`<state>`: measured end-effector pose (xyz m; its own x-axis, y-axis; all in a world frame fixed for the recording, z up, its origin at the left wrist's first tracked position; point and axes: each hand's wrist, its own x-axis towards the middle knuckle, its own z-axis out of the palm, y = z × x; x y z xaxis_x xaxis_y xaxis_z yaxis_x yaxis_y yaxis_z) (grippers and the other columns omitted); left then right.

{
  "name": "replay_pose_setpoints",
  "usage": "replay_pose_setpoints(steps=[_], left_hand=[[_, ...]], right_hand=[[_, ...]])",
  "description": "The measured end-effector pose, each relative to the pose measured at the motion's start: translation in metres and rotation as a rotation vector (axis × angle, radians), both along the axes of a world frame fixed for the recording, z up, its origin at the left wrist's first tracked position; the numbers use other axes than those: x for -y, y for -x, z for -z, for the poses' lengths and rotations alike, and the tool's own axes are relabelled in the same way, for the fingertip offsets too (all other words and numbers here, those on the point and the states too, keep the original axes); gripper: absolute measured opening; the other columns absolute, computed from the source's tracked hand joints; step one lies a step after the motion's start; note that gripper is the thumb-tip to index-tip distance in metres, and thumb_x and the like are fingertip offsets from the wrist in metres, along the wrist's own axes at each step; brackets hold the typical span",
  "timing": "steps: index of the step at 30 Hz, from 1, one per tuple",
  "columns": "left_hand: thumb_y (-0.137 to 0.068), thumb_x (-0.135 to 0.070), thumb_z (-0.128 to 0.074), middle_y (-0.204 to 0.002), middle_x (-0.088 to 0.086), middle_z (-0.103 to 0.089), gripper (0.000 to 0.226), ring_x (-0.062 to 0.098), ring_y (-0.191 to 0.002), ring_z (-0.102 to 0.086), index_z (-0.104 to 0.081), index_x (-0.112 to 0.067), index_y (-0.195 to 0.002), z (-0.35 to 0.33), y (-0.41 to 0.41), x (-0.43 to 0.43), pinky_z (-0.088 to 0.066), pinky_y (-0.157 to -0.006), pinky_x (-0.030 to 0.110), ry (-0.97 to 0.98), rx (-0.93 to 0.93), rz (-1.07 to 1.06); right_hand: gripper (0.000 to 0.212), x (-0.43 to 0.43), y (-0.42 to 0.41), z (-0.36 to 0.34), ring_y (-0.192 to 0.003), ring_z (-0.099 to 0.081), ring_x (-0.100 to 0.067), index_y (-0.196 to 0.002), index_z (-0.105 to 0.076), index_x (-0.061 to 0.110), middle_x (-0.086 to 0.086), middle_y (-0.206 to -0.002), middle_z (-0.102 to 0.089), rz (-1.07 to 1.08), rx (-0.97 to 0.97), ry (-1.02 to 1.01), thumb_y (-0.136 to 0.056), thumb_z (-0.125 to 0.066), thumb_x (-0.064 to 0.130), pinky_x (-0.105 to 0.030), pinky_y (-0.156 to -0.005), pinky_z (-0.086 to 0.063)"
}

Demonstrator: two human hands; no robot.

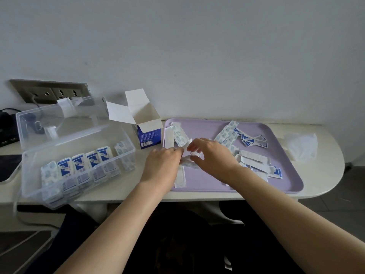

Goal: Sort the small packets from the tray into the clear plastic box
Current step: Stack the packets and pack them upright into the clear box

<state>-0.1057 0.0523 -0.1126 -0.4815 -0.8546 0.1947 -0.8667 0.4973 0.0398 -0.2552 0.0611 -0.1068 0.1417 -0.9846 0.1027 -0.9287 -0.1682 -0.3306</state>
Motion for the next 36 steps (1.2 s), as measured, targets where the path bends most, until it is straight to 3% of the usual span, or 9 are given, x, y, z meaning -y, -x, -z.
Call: replay_pose_setpoints(steps=[5, 10, 14, 17, 20, 24, 27, 31, 36], left_hand=[[-0.101, -0.025, -0.041, -0.109, 0.002, -0.063, 0.022, 0.021, -0.098, -0.060, -0.049, -0.019, -0.120, 0.001, 0.001, 0.002, -0.034, -0.069, 0.026, -0.034, 0.002, 0.069], [-0.098, -0.017, -0.046, -0.110, 0.006, -0.063, 0.036, 0.023, -0.095, -0.063, -0.035, -0.018, -0.131, 0.011, 0.002, 0.001, -0.045, -0.073, 0.027, -0.116, 0.044, 0.058], [-0.096, -0.008, -0.043, -0.111, 0.009, -0.062, 0.035, 0.025, -0.097, -0.062, -0.031, -0.011, -0.128, 0.016, 0.007, -0.002, -0.041, -0.069, 0.027, -0.142, 0.082, 0.031], [-0.094, -0.005, -0.040, -0.126, 0.009, -0.049, 0.032, 0.024, -0.117, -0.046, -0.037, -0.012, -0.125, 0.018, 0.008, -0.001, -0.038, -0.090, 0.029, -0.117, 0.109, 0.053], [-0.095, -0.005, -0.033, -0.130, 0.012, -0.037, 0.032, 0.027, -0.123, -0.037, -0.036, -0.009, -0.126, 0.026, 0.006, -0.002, -0.034, -0.096, 0.032, -0.143, 0.182, 0.017], [-0.096, -0.006, -0.026, -0.128, 0.013, -0.037, 0.031, 0.029, -0.118, -0.043, -0.033, -0.008, -0.127, 0.031, 0.007, -0.005, -0.035, -0.091, 0.033, -0.184, 0.199, -0.005], [-0.097, -0.005, -0.025, -0.127, 0.012, -0.039, 0.032, 0.027, -0.117, -0.046, -0.034, -0.008, -0.127, 0.032, 0.010, -0.004, -0.036, -0.091, 0.033, -0.188, 0.193, -0.022], [-0.097, -0.004, -0.033, -0.126, 0.010, -0.047, 0.035, 0.025, -0.115, -0.052, -0.035, -0.011, -0.131, 0.024, 0.009, -0.007, -0.042, -0.089, 0.030, -0.228, 0.121, -0.026], [-0.095, -0.007, -0.040, -0.111, 0.008, -0.057, 0.034, 0.027, -0.093, -0.063, -0.031, -0.013, -0.127, 0.008, -0.001, -0.014, -0.039, -0.065, 0.029, -0.196, 0.067, -0.031]], right_hand=[[0.070, 0.002, 0.000, 0.000, -0.135, -0.030, -0.018, -0.145, -0.025, 0.022, 0.001, -0.148, -0.031, -0.138, -0.147, 0.113, -0.086, -0.060, 0.006, -0.028, -0.107, -0.029], [0.030, -0.001, 0.000, 0.012, -0.118, -0.048, -0.021, -0.125, -0.052, 0.017, -0.003, -0.122, -0.058, -0.142, -0.088, -0.061, -0.098, -0.041, 0.011, -0.029, -0.095, -0.040], [0.036, -0.007, -0.003, 0.021, -0.119, -0.042, -0.023, -0.130, -0.045, 0.012, -0.006, -0.128, -0.047, -0.163, -0.241, -0.196, -0.099, -0.039, 0.031, -0.033, -0.095, -0.038], [0.030, -0.006, -0.002, 0.028, -0.116, -0.041, -0.023, -0.127, -0.043, 0.009, -0.009, -0.127, -0.043, -0.145, -0.307, -0.199, -0.099, -0.041, 0.020, -0.032, -0.092, -0.038], [0.033, -0.005, 0.000, 0.036, -0.119, -0.039, -0.024, -0.130, -0.040, 0.009, -0.009, -0.130, -0.039, -0.059, -0.171, -0.198, -0.098, -0.038, 0.007, -0.032, -0.094, -0.040], [0.050, -0.006, -0.007, 0.047, -0.124, -0.038, -0.027, -0.135, -0.035, 0.005, -0.013, -0.135, -0.033, -0.037, -0.024, -0.238, -0.088, -0.040, -0.010, -0.028, -0.097, -0.036], [0.043, -0.004, -0.011, 0.051, -0.112, -0.047, -0.030, -0.125, -0.043, 0.003, -0.014, -0.130, -0.037, -0.003, 0.075, -0.203, -0.086, -0.040, -0.014, -0.028, -0.091, -0.040], [0.028, -0.006, -0.012, 0.047, -0.106, -0.049, -0.027, -0.118, -0.048, 0.003, -0.010, -0.124, -0.044, -0.001, 0.021, -0.118, -0.093, -0.039, -0.006, -0.025, -0.077, -0.037], [0.013, -0.014, -0.014, 0.028, -0.085, -0.059, -0.026, -0.108, -0.046, 0.010, -0.006, -0.105, -0.059, -0.040, -0.086, -0.018, -0.100, -0.037, 0.014, -0.033, -0.064, -0.042]])
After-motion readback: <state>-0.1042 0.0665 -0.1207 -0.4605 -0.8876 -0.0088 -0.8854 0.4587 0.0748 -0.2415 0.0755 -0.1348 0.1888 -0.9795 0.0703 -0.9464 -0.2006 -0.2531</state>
